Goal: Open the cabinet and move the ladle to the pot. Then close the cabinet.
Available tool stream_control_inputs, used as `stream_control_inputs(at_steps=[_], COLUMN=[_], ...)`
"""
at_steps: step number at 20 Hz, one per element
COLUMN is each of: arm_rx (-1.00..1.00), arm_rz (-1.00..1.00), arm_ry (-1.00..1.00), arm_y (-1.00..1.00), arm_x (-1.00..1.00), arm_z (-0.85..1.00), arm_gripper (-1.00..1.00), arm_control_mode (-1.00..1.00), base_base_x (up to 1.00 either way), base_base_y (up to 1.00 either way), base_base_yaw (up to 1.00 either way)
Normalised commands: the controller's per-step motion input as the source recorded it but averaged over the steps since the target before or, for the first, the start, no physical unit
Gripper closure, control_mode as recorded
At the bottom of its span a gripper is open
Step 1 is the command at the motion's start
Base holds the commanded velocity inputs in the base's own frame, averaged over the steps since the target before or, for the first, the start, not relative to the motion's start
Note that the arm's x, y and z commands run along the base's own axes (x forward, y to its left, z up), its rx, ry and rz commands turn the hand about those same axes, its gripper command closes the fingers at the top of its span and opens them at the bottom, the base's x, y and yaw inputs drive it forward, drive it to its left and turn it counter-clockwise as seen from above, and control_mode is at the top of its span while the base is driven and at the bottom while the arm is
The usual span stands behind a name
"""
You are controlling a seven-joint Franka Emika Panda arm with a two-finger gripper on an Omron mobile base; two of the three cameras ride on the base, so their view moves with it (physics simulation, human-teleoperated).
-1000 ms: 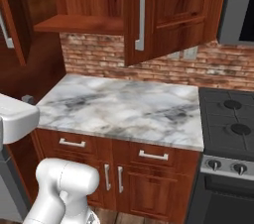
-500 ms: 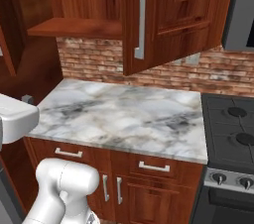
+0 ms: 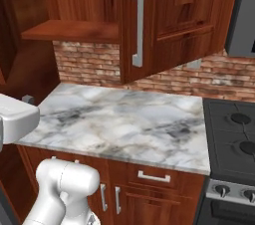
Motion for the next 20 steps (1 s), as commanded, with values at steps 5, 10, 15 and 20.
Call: stream_control_inputs(at_steps=[5,10,15,20], arm_rx=[0.00,0.00,0.00,0.00], arm_rz=[0.00,0.00,0.00,0.00], arm_ry=[0.00,0.00,0.00,0.00], arm_y=[0.00,0.00,0.00,0.00], arm_x=[0.00,0.00,0.00,0.00], arm_z=[0.00,0.00,0.00,0.00], arm_gripper=[-1.00,-1.00,-1.00,-1.00], arm_control_mode=[1.00,1.00,1.00,1.00], base_base_x=[0.19,0.01,0.00,0.00], base_base_y=[0.23,0.23,0.26,0.28], base_base_yaw=[0.00,0.00,0.00,0.00])
